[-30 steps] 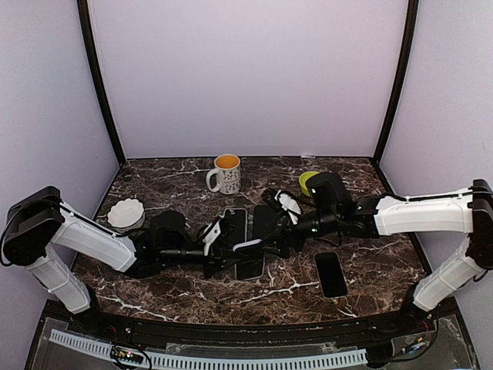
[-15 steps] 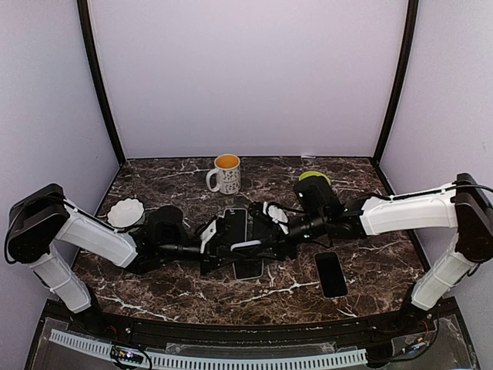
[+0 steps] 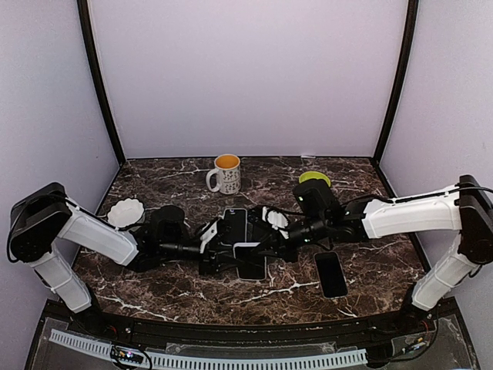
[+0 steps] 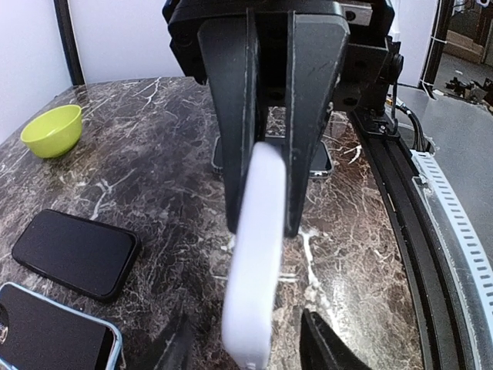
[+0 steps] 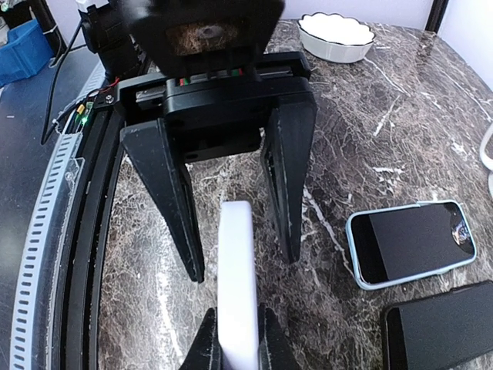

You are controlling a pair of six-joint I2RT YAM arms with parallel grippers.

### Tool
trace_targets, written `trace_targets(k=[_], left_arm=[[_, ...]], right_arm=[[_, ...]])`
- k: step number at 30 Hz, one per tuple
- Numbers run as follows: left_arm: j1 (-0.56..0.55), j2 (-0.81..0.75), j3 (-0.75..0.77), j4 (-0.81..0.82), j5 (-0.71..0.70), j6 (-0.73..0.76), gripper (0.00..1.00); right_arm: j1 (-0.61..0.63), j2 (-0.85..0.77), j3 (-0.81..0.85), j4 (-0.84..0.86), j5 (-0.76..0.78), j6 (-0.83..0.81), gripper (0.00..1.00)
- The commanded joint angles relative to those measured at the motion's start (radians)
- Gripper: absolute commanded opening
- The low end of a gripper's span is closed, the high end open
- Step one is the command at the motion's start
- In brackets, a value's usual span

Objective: Put the phone into the phone case
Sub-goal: Press the phone case against the phone.

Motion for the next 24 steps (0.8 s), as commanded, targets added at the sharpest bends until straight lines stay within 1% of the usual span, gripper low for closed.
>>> trace_targets(k=[1, 3, 6, 8, 10, 12, 13, 15, 17, 19, 20, 21, 22, 24], left_arm=[[-0.003, 0.055, 0.019, -0.015, 0.028, -0.016, 0.5], [-0.003, 0.08, 0.033, 0.003, 0.051, -0.042, 0.5], [-0.003, 0.094, 0.024, 0.092, 0.096, -0.087, 0.49], [-0.004, 0.092, 0.016, 0.123, 0.111, -0.109, 0.49], [-0.005, 0.089, 0.015, 0.132, 0.12, -0.12, 0.46], [-0.008, 0.082, 0.014, 0.139, 0.129, -0.132, 0.3], [-0.009, 0.075, 0.012, 0.14, 0.136, -0.142, 0.15], [-0.012, 0.062, -0.001, 0.154, 0.136, -0.158, 0.01], [-0.014, 0.045, -0.014, 0.156, 0.125, -0.17, 0.0], [-0.016, 0.02, -0.016, 0.124, 0.105, -0.179, 0.15], [-0.016, -0.005, -0.016, 0.108, 0.081, -0.191, 0.36], [-0.016, -0.02, -0.016, 0.073, 0.069, -0.194, 0.45], [-0.016, -0.054, -0.016, 0.054, 0.022, -0.213, 0.57], [-0.016, -0.115, -0.011, -0.029, -0.065, -0.246, 0.65]], right_arm=[[-0.005, -0.072, -0.015, 0.049, -0.021, 0.027, 0.0], [-0.006, -0.098, 0.0, 0.043, -0.053, 0.042, 0.0], [-0.012, -0.147, 0.002, 0.062, -0.113, 0.068, 0.0], [-0.014, -0.174, -0.007, 0.078, -0.126, 0.089, 0.0], [-0.015, -0.185, -0.011, 0.083, -0.135, 0.105, 0.0], [-0.016, -0.191, -0.012, 0.087, -0.147, 0.121, 0.0], [-0.017, -0.191, -0.007, 0.08, -0.148, 0.125, 0.0], [-0.026, -0.194, 0.003, 0.056, -0.146, 0.135, 0.0], [-0.037, -0.201, 0.016, 0.028, -0.143, 0.149, 0.0], [-0.045, -0.213, 0.029, -0.007, -0.133, 0.171, 0.0], [-0.047, -0.222, 0.034, -0.021, -0.121, 0.185, 0.0], [-0.049, -0.23, 0.039, -0.063, -0.107, 0.206, 0.0], [-0.049, -0.236, 0.042, -0.089, -0.094, 0.226, 0.0], [-0.049, -0.24, 0.048, -0.135, -0.096, 0.284, 0.0]])
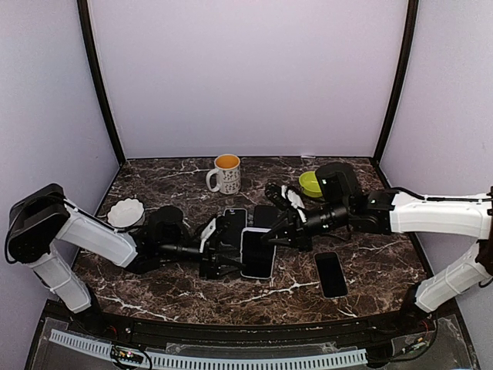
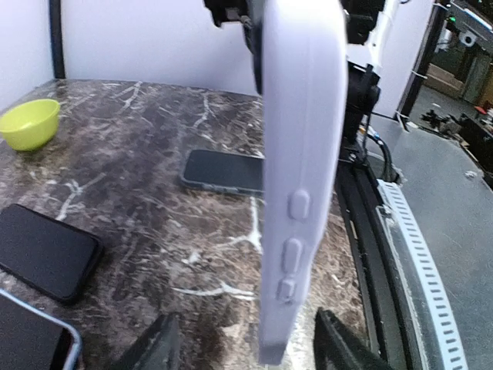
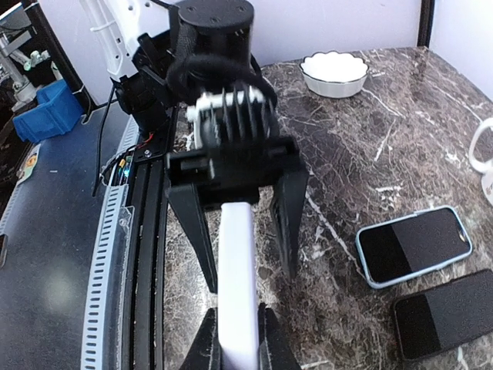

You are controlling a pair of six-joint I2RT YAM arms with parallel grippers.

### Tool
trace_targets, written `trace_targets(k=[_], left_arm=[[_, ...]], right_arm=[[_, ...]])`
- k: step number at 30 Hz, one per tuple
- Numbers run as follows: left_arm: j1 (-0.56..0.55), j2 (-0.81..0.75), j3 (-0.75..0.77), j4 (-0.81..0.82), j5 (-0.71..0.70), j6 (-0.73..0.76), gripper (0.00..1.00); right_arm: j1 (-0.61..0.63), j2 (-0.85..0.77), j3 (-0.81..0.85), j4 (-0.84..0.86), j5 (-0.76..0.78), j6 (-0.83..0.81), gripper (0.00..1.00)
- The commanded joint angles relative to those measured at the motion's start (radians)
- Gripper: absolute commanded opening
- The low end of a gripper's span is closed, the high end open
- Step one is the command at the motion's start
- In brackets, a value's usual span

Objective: Put the phone into the phone case
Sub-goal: Press the phone case against the phone, then place the phone with the phone case at the corner of the board.

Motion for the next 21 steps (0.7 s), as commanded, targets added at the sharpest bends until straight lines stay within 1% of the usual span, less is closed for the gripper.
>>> trace_targets(k=[1, 2, 3, 5, 8, 11, 14, 17, 18, 20, 21], left_arm=[[0.005, -0.151, 0.008, -0.166, -0.166, -0.079, 0.67], [0.005, -0.192, 0.012, -0.201, -0.201, -0.086, 0.69], [0.006, -0.212, 0.022, -0.271, -0.215, -0.092, 0.69], [0.006, -0.265, 0.035, -0.356, -0.244, -0.122, 0.71], [0.005, -0.328, 0.043, -0.439, -0.296, -0.16, 0.72], [0.005, -0.352, 0.054, -0.487, -0.362, -0.163, 0.72], [0.006, -0.341, 0.071, -0.517, -0.391, -0.167, 0.72], [0.006, -0.31, 0.096, -0.556, -0.409, -0.181, 0.72], [0.005, -0.304, 0.104, -0.576, -0.412, -0.183, 0.72], [0.006, -0.297, 0.108, -0.596, -0.422, -0.184, 0.72], [0.006, -0.298, 0.108, -0.606, -0.431, -0.182, 0.72]], right_arm=[[-0.008, -0.05, 0.049, -0.067, -0.007, 0.152, 0.0], [-0.007, -0.048, 0.045, -0.077, -0.015, 0.197, 0.0], [-0.006, -0.045, 0.042, -0.09, -0.024, 0.235, 0.0], [-0.003, -0.039, 0.026, -0.093, -0.063, 0.307, 0.0], [-0.003, -0.012, -0.014, -0.058, -0.145, 0.396, 0.0], [-0.014, 0.048, -0.018, -0.101, -0.108, 0.389, 0.0], [-0.054, 0.164, -0.02, -0.04, -0.191, 0.409, 0.0], [-0.086, 0.299, 0.015, -0.075, -0.184, 0.368, 0.0], [-0.1, 0.328, 0.016, -0.076, -0.177, 0.367, 0.03], [-0.136, 0.365, -0.001, -0.068, -0.134, 0.388, 0.19], [-0.153, 0.376, -0.009, -0.068, -0.109, 0.398, 0.23]])
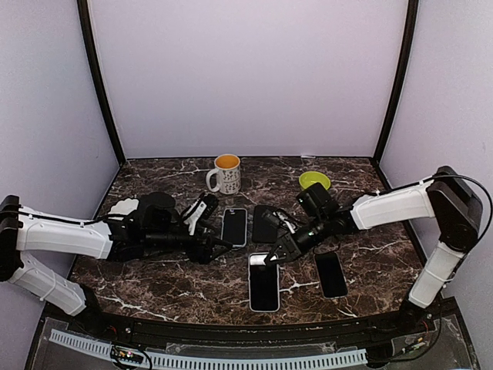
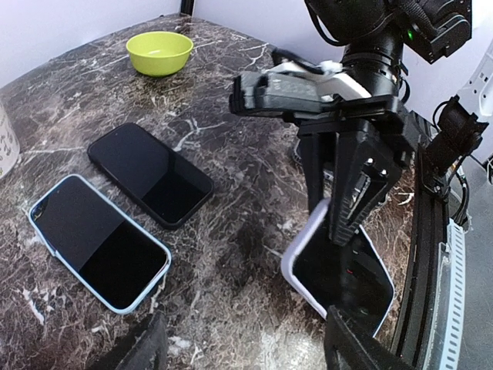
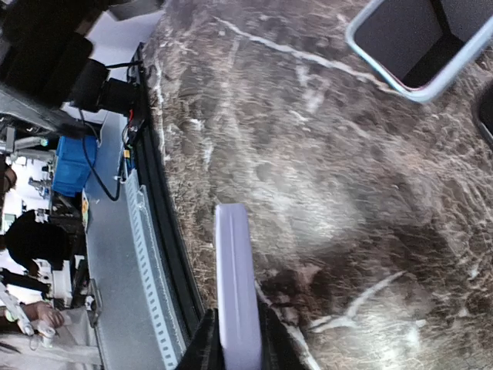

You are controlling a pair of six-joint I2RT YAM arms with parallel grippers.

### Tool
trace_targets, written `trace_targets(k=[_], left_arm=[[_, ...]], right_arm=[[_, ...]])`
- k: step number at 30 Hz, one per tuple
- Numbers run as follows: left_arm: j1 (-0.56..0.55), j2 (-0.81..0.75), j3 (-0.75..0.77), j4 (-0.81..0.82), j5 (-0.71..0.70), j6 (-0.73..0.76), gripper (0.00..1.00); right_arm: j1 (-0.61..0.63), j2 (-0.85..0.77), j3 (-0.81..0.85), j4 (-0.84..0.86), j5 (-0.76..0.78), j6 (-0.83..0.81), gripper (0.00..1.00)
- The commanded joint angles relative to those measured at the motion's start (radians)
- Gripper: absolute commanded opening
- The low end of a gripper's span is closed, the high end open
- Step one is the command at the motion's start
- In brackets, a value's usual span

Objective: Put the phone into the phone case
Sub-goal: Place the phone with the phone case at the corner of the board, then adjust the phone with the phone case at the corner of the board.

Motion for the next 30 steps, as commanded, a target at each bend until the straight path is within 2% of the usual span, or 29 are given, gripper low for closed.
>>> trace_targets(k=[1, 5, 10, 14, 19, 22, 26, 30], left_arm=[[0.004, 0.004, 0.028, -0.085, -0.049, -0.013, 0.72], [0.004, 0.007, 0.019, -0.083, -0.065, -0.011, 0.72], [0.0, 0.046, 0.052, -0.13, -0.073, -0.012, 0.72], [-0.03, 0.08, 0.072, -0.173, -0.104, 0.017, 0.71], [-0.06, 0.11, 0.085, -0.195, -0.148, 0.033, 0.71], [-0.062, 0.112, 0.095, -0.214, -0.18, 0.034, 0.71], [-0.062, 0.11, 0.111, -0.236, -0.228, 0.035, 0.71], [-0.063, 0.126, 0.139, -0.289, -0.293, 0.029, 0.72]], right_arm=[[-0.057, 0.063, -0.018, 0.005, 0.11, 0.012, 0.29], [-0.066, 0.086, -0.006, -0.029, 0.258, 0.002, 0.41], [-0.066, 0.109, 0.057, -0.1, 0.4, -0.018, 0.46], [-0.057, 0.056, 0.057, -0.155, 0.514, 0.018, 0.48], [0.033, -0.007, 0.052, -0.308, 0.752, 0.133, 0.41], [0.095, -0.03, 0.03, -0.357, 0.863, 0.224, 0.32], [0.156, -0.008, 0.021, -0.364, 0.872, 0.298, 0.25], [0.201, 0.063, 0.06, -0.393, 0.89, 0.315, 0.22]])
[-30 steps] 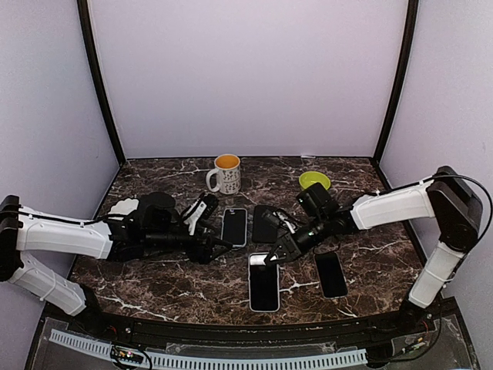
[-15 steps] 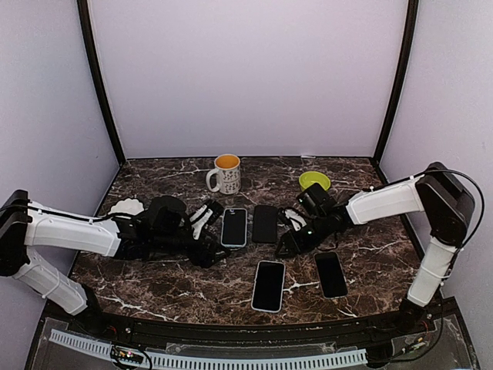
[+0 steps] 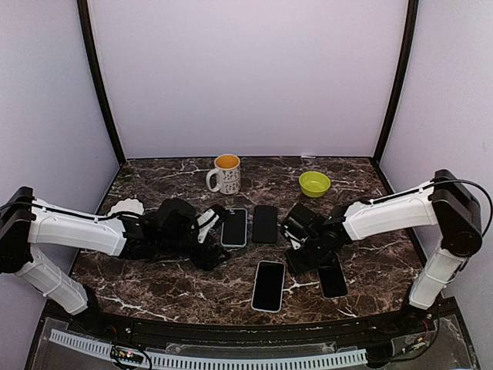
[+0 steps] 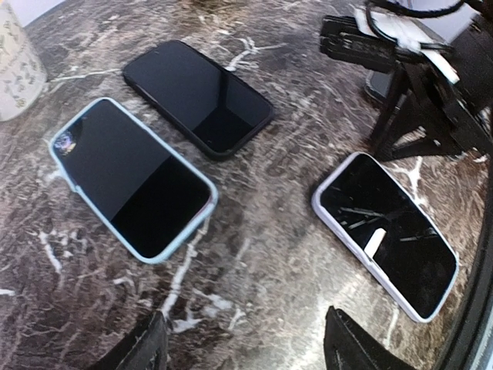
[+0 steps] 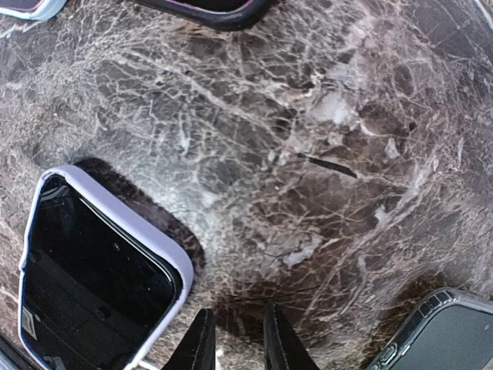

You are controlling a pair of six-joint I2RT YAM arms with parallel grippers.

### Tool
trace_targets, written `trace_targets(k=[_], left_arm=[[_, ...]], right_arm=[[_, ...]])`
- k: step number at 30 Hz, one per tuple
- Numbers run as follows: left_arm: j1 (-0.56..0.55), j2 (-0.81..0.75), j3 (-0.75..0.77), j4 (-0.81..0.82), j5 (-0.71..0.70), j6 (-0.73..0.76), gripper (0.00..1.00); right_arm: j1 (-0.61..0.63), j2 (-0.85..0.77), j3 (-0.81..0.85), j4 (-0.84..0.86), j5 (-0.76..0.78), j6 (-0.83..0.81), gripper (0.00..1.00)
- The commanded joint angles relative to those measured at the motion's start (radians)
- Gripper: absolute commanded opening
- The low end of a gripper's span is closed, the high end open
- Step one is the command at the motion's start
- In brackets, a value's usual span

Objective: Put the phone into the phone case
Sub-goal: Adjust the phone with the phone case at the corner of the board, then reset both arms

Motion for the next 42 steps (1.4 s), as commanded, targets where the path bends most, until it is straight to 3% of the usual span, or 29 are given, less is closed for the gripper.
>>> trace_targets(k=[1, 15, 17, 19, 21, 23, 27, 30, 33, 38, 42], left_arm=[[-0.002, 0.011, 0.05, -0.079, -0.093, 0.005, 0.72], [0.037, 0.008, 0.083, -0.172, -0.177, -0.017, 0.73], [0.065, -0.004, 0.11, -0.209, -0.19, -0.029, 0.74], [0.105, -0.021, 0.164, -0.264, -0.208, -0.03, 0.76], [0.156, -0.043, 0.222, -0.301, -0.214, -0.015, 0.8], [0.224, -0.065, 0.262, -0.301, -0.208, -0.006, 0.84], [0.427, -0.095, 0.322, -0.301, -0.238, -0.012, 0.89], [0.545, -0.137, 0.279, -0.2, -0.307, 0.005, 0.92], [0.663, -0.175, 0.128, 0.035, -0.377, 0.053, 0.94], [0.749, -0.182, -0.099, 0.373, -0.352, 0.17, 0.95], [0.802, -0.12, -0.183, 0.467, -0.283, 0.196, 0.96]], right_arm=[[0.038, 0.065, 0.035, -0.043, 0.07, 0.066, 0.22], [0.02, 0.008, 0.128, -0.02, 0.049, 0.02, 0.23], [-0.026, -0.028, 0.154, -0.048, 0.1, -0.018, 0.28], [-0.117, -0.093, 0.159, -0.023, 0.145, -0.094, 0.48], [-0.224, -0.176, 0.145, 0.077, 0.157, -0.183, 0.64], [-0.322, -0.261, 0.122, 0.199, 0.166, -0.265, 0.74], [-0.525, -0.391, 0.015, 0.453, 0.136, -0.355, 0.98], [-0.697, -0.485, -0.108, 0.6, 0.08, -0.359, 0.99], [-0.828, -0.582, -0.293, 0.817, 0.137, -0.347, 0.98], [-0.88, -0.634, -0.677, 1.307, 0.238, -0.421, 0.99], [-0.896, -0.577, -0.786, 1.465, 0.291, -0.398, 0.98]])
